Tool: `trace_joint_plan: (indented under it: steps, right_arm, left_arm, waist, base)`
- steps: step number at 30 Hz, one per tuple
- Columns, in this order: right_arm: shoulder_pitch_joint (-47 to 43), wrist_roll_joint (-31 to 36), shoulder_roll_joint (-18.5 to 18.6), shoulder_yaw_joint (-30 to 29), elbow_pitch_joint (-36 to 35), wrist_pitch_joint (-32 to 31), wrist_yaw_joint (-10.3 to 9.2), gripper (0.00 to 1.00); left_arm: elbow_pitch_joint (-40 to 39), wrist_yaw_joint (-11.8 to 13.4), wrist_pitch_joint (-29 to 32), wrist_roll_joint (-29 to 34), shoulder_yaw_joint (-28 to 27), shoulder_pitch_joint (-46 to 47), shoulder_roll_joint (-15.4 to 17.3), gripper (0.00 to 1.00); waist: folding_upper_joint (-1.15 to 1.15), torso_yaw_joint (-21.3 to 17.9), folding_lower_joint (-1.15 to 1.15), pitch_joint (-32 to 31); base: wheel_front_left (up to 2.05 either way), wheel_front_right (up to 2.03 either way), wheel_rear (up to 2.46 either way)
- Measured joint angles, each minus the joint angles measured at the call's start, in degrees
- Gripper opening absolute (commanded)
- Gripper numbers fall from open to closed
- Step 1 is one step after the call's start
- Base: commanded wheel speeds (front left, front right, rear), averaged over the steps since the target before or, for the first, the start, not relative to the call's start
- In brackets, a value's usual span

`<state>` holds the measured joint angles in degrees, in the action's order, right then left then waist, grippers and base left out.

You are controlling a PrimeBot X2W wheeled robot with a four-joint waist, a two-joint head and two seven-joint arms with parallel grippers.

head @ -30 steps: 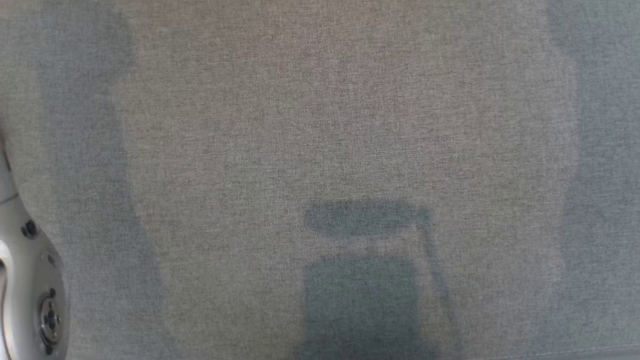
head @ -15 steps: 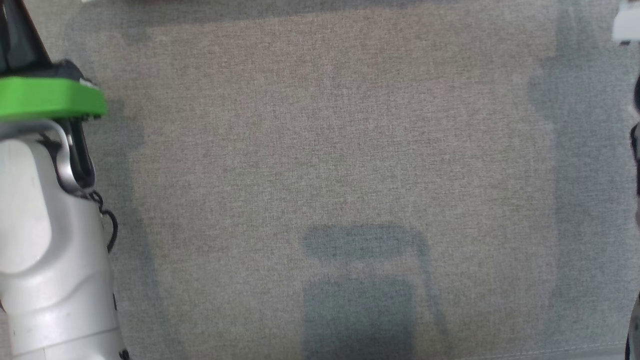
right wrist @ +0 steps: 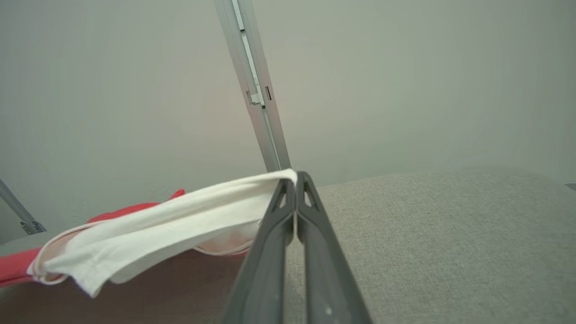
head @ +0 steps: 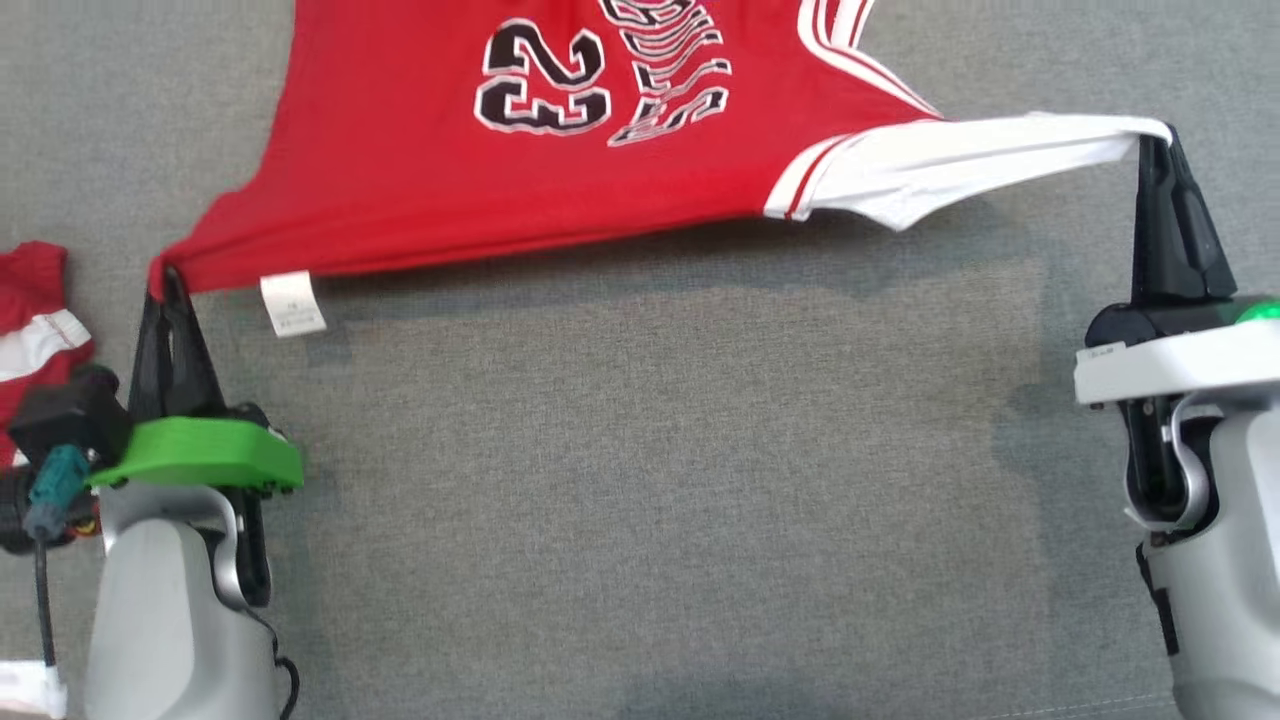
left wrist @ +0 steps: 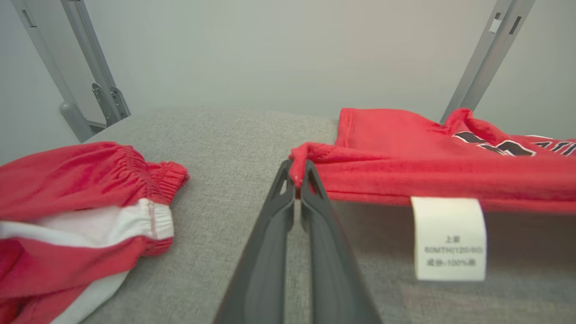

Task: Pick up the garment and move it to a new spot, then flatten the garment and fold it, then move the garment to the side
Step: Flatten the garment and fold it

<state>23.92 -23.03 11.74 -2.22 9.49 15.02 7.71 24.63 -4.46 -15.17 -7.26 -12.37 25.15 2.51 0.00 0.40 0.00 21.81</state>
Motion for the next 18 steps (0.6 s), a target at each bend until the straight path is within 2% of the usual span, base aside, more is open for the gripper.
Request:
trace_joint_plan:
  steps: [6, 18]
  right_arm:
    - [-5.88, 0.12, -2.63, 0.22, -0.11, 0.00, -0.01, 0.00]
    - [-17.83, 0.57, -4.91, 2.20, 1.66, -0.04, -0.07, 0.00]
  left_arm:
    - [1.40, 1.93, 0.02, -3.24, 0.55, -5.31, -0.05, 0.00]
    - [1.60, 2.55, 0.02, -6.13, 0.43, -17.61, -0.07, 0.00]
  waist:
    - [0.00, -0.56, 0.00, -4.37]
    - [0.00, -1.66, 0.00, -13.51]
  base:
    - [0.00, 0.00, 0.00]
    - [0.00, 0.00, 0.00]
